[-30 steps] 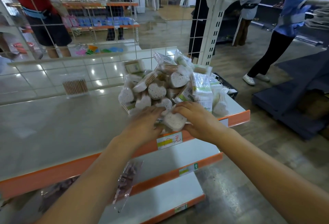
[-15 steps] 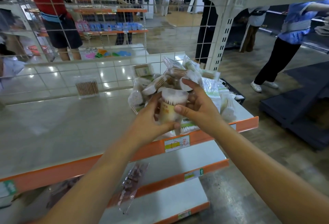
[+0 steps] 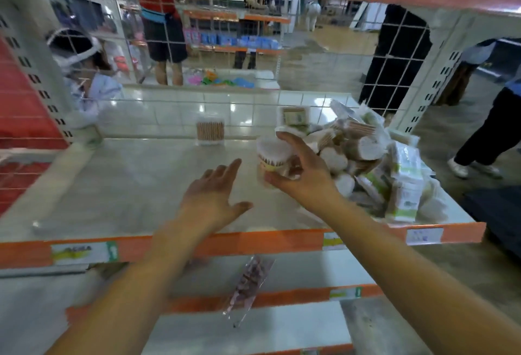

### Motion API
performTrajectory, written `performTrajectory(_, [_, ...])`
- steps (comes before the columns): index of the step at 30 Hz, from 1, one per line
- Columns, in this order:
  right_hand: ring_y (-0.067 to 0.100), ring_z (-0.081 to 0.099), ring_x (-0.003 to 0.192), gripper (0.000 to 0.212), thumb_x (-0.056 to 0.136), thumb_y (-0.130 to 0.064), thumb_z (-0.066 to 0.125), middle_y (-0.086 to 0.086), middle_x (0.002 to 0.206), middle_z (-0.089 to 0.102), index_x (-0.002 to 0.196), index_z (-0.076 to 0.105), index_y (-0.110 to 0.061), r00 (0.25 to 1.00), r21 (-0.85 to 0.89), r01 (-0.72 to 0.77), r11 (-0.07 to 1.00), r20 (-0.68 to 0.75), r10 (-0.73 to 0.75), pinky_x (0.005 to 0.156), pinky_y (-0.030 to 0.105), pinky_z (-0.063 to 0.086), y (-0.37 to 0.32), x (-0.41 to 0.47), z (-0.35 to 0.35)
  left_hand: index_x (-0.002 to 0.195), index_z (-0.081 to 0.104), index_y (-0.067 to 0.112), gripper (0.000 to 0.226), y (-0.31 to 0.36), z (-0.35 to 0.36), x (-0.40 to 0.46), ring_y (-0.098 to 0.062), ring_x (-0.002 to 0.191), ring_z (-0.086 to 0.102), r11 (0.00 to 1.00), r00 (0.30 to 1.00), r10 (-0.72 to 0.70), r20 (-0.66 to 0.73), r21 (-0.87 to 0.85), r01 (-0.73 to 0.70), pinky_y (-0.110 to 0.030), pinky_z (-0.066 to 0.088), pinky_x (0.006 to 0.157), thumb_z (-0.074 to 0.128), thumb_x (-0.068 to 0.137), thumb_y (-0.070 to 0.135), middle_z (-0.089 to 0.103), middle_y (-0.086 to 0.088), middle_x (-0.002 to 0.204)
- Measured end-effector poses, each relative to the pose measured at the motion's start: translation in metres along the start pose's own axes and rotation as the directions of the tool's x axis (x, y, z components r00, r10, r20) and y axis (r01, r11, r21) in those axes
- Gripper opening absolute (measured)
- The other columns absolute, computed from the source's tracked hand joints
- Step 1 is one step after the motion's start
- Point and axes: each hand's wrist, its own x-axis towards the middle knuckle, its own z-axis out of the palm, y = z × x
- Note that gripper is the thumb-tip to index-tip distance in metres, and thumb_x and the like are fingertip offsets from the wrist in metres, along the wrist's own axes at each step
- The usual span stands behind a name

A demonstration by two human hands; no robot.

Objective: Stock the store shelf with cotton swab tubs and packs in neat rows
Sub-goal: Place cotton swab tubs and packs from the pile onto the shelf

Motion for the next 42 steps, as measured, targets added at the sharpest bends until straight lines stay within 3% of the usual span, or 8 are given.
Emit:
performTrajectory(8, [0.016, 0.053, 0.104, 0.067, 0.076, -0.020, 0.075, -0.004, 0.125, 0.046, 0.134, 0.042, -0.019, 0.989, 0.029, 0.056, 0.998, 0.133, -0.060, 0.082, 0.025, 0.048, -0.044, 0.037, 0.103, 0.146, 0.016, 0.024, 0.066, -0.114, -0.034, -0.035, -0.021, 0.127, 0.038, 0.964, 0.987, -0.157, -0.028, 0.215, 0.159, -0.034, 0.038, 0.097, 0.040, 0.092, 0.053, 0.036, 0.000, 0.142])
performTrajectory(14, [0.014, 0.052, 0.098, 0.065, 0.075, -0.016, 0.076, -0.008, 0.116, 0.044, 0.132, 0.045, -0.018, 0.986, 0.065, 0.098, 0.993, 0.128, -0.106, 0.074, 0.015, 0.047, -0.075, 0.057, 0.177, 0.144, 0.022, 0.024, 0.061, -0.184, -0.055, -0.061, -0.022, 0.128, 0.037, 0.942, 0.978, -0.205, -0.034, 0.264, 0.207, -0.033, 0.037, 0.099, 0.039, 0.093, 0.052, 0.037, -0.003, 0.143])
performTrajectory(17, [0.018, 0.053, 0.104, 0.067, 0.075, -0.018, 0.075, -0.004, 0.121, 0.047, 0.134, 0.043, -0.018, 0.982, 0.065, 0.108, 0.992, 0.150, -0.116, 0.083, 0.029, 0.050, -0.082, 0.064, 0.217, 0.141, 0.028, 0.024, 0.055, -0.219, -0.058, -0.068, -0.021, 0.123, 0.040, 0.936, 0.978, -0.203, -0.044, 0.284, 0.207, -0.032, 0.037, 0.094, 0.039, 0.093, 0.050, 0.040, -0.001, 0.137])
performTrajectory(21, [0.024, 0.051, 0.116, 0.077, 0.077, -0.024, 0.074, 0.006, 0.138, 0.045, 0.141, 0.032, -0.016, 0.981, 0.009, 0.064, 0.998, 0.183, -0.065, 0.095, 0.041, 0.046, -0.087, 0.069, 0.270, 0.138, 0.033, 0.022, 0.050, -0.258, -0.062, -0.070, -0.022, 0.120, 0.043, 0.932, 0.978, -0.208, -0.013, 0.299, 0.202, -0.034, 0.040, 0.096, 0.038, 0.095, 0.046, 0.044, -0.002, 0.131])
performTrajectory(25, [0.024, 0.053, 0.115, 0.095, 0.075, -0.024, 0.077, 0.011, 0.136, 0.046, 0.145, 0.014, -0.011, 0.981, 0.052, 0.000, 0.999, 0.191, -0.010, 0.092, 0.034, 0.048, -0.098, 0.076, 0.318, 0.134, 0.038, 0.020, 0.045, -0.289, -0.071, -0.068, -0.023, 0.120, 0.045, 0.936, 0.971, -0.236, 0.046, 0.279, 0.214, -0.037, 0.041, 0.098, 0.036, 0.096, 0.043, 0.046, -0.003, 0.130])
performTrajectory(29, [0.024, 0.058, 0.107, 0.070, 0.074, -0.023, 0.077, 0.008, 0.123, 0.057, 0.130, 0.038, -0.010, 0.985, 0.064, -0.094, 0.993, 0.150, 0.084, 0.080, 0.020, 0.044, -0.099, 0.088, 0.356, 0.130, 0.044, 0.019, 0.040, -0.308, -0.069, -0.069, -0.024, 0.112, 0.050, 0.947, 0.980, -0.184, 0.077, 0.280, 0.156, -0.036, 0.043, 0.088, 0.038, 0.096, 0.041, 0.049, -0.004, 0.122])
performTrajectory(34, [0.021, 0.058, 0.106, 0.056, 0.075, -0.026, 0.076, 0.007, 0.119, 0.060, 0.122, 0.048, -0.010, 0.974, 0.096, -0.206, 0.974, 0.115, 0.195, 0.085, 0.027, 0.048, -0.100, 0.109, 0.383, 0.107, 0.055, 0.015, 0.025, -0.331, -0.056, -0.062, -0.026, 0.094, 0.056, 0.956, 0.995, -0.081, 0.064, 0.286, 0.059, -0.030, 0.034, 0.065, 0.040, 0.093, 0.030, 0.054, -0.006, 0.105])
performTrajectory(42, [0.021, 0.061, 0.099, 0.047, 0.077, -0.036, 0.071, 0.005, 0.110, 0.065, 0.115, 0.056, -0.013, 0.947, -0.120, -0.292, 0.949, 0.101, 0.304, 0.079, 0.025, 0.044, -0.105, 0.149, 0.406, 0.088, 0.059, 0.014, 0.022, -0.350, -0.051, -0.057, -0.015, 0.067, 0.042, 0.983, 0.996, 0.058, -0.061, 0.177, -0.047, -0.027, 0.030, 0.058, 0.041, 0.093, 0.027, 0.053, -0.002, 0.086])
